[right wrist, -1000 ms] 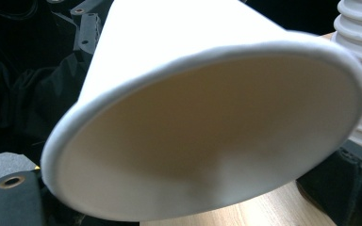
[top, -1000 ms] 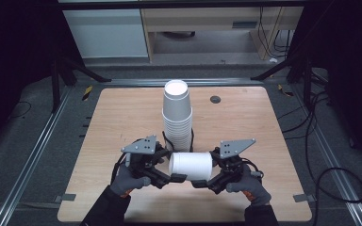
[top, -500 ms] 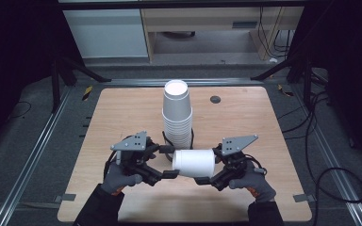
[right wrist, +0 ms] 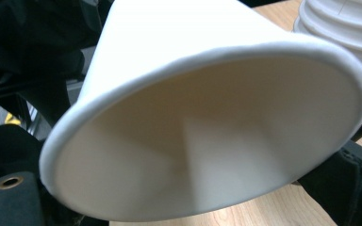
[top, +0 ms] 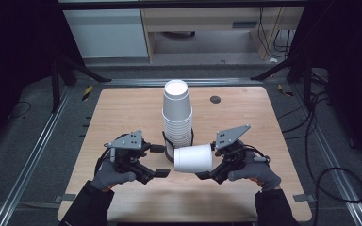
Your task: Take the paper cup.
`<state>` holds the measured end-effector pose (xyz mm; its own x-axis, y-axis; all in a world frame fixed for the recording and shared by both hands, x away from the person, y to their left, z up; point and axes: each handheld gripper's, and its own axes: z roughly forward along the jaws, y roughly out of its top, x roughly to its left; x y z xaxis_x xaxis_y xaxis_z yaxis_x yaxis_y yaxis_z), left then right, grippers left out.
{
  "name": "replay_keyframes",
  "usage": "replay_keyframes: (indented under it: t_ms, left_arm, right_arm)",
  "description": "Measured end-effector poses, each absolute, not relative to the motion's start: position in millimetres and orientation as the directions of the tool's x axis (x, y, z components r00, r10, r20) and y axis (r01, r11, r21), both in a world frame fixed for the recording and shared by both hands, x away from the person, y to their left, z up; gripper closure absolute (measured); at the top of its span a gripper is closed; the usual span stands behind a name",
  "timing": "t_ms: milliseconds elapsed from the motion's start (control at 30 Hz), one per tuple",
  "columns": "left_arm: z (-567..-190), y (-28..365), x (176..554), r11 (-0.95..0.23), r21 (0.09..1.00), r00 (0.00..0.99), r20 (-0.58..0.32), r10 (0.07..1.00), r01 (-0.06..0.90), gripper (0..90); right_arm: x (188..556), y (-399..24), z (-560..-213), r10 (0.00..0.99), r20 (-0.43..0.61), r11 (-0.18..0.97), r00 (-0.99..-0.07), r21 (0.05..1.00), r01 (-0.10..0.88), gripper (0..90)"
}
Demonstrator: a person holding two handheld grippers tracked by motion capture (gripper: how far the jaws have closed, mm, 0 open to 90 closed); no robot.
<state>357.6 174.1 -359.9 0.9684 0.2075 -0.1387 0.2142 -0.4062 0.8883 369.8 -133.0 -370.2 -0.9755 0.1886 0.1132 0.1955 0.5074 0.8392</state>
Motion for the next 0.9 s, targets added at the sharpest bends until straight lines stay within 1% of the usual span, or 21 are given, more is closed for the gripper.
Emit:
replay_keyframes:
  t_ms: [367,900]
  left_arm:
    - [-362.2,156.2,358.5,-0.46,0.866,0.974,-0.121,0.19,0.197,14.5]
    - [-370.0,140.2,363.0,-0.515,0.832,0.977,-0.141,0.162,0.205,15.7]
  right_arm:
    - [373.6,-121.6,-369.6,0.173,0.087,0.589,-0.981,0.789,0.174,10.0]
    - [373.7,-106.4,-372.4,0.145,0.08,0.629,-0.986,0.762,0.154,10.0]
